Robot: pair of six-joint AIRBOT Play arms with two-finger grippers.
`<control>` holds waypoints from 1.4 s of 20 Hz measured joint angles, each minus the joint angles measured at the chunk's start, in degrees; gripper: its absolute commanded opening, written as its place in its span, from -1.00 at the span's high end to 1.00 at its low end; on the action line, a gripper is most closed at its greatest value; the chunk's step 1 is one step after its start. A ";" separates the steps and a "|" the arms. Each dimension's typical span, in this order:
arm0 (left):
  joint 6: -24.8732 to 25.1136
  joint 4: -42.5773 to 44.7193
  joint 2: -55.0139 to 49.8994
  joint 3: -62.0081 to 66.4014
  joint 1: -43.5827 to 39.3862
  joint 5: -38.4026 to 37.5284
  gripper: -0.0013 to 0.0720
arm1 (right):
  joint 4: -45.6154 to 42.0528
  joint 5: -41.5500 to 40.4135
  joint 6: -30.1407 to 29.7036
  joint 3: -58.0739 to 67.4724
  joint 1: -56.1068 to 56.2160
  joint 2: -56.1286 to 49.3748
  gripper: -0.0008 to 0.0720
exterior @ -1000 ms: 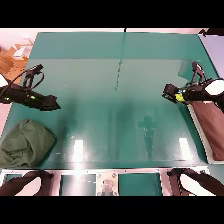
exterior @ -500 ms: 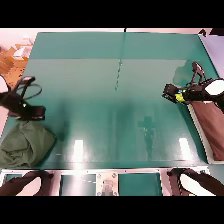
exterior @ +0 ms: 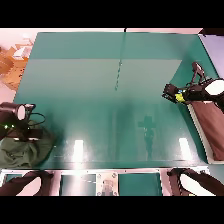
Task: Fold the shirts.
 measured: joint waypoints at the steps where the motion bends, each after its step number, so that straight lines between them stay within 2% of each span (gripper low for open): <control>1: 0.13 0.00 0.00 -0.50 0.00 1.51 0.91 | 0.00 0.00 0.00 0.00 0.00 0.00 0.92; 4: 3.13 -1.18 0.04 1.75 0.04 3.39 0.91 | 0.00 0.00 0.00 0.00 0.02 0.00 0.93; 7: 7.28 -6.08 0.15 10.91 -1.31 1.22 0.91 | 0.00 0.00 0.00 0.00 0.00 0.00 0.92; 11: 9.81 -11.72 0.17 26.58 -11.80 1.33 0.91 | 0.00 0.00 0.00 0.00 0.02 0.00 0.93; 15: 9.66 -15.17 -1.81 35.30 -25.90 11.17 0.91 | 0.07 0.00 0.00 0.00 0.02 0.00 0.93; 18: 9.70 -18.53 -7.28 37.51 -34.40 19.78 0.90 | 0.11 -0.02 0.00 0.00 0.02 0.00 0.92; 19: 10.05 -19.87 -9.64 37.86 -36.52 21.66 0.53 | 0.15 -0.07 0.00 0.00 0.02 0.00 0.93; 20: 10.60 -21.49 -12.39 38.14 -38.36 23.50 -0.38 | 0.17 -0.22 0.00 0.00 0.00 0.00 0.93; 21: 10.86 -23.17 -14.67 38.29 -39.67 24.74 -0.71 | 0.20 -0.39 0.00 0.00 0.02 0.00 0.92; 24: 11.23 -27.61 -18.88 39.17 -40.39 26.60 -0.71 | 0.20 -0.79 0.00 0.00 0.02 0.00 0.93; 26: 11.39 -28.37 -19.32 41.27 -37.90 24.68 -0.71 | 0.24 -0.98 0.00 0.00 0.02 0.00 0.92; 27: 11.43 -28.15 -19.19 42.49 -35.85 22.93 -0.71 | 0.31 -1.31 0.02 0.00 0.02 0.00 0.82; 28: 11.43 -27.85 -18.75 43.63 -33.16 20.85 -0.71 | 0.42 -1.57 0.02 0.00 0.02 -0.02 0.33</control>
